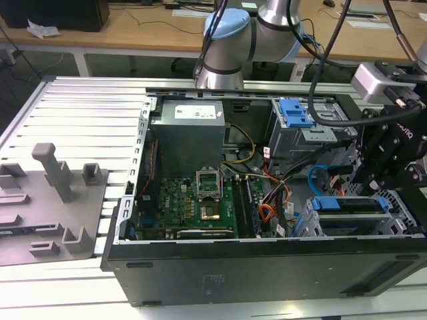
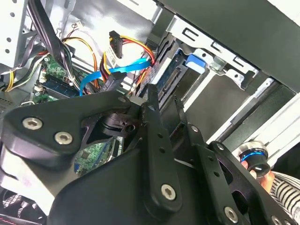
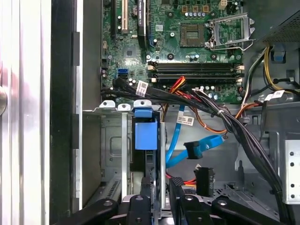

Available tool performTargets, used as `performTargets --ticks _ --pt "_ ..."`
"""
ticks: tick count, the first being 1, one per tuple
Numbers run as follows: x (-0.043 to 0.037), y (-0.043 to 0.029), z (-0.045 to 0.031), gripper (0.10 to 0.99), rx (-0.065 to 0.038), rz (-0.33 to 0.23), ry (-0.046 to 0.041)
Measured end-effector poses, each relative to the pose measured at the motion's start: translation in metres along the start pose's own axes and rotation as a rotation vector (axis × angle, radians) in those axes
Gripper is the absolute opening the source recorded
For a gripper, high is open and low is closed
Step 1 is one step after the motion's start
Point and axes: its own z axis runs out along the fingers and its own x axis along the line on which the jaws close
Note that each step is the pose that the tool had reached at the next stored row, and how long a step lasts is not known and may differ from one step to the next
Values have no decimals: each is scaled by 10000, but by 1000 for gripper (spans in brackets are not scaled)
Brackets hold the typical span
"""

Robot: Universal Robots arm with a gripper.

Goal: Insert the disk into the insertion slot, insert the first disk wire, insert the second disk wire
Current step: 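Insert the first disk wire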

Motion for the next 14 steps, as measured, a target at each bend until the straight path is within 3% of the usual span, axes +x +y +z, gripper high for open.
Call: performTargets --ticks 4,12,14 --pt "-65 1 -1 302 1 2 50" --pt "-300 6 -8 302 3 8 174" --pt "-304 8 -2 302 3 7 173"
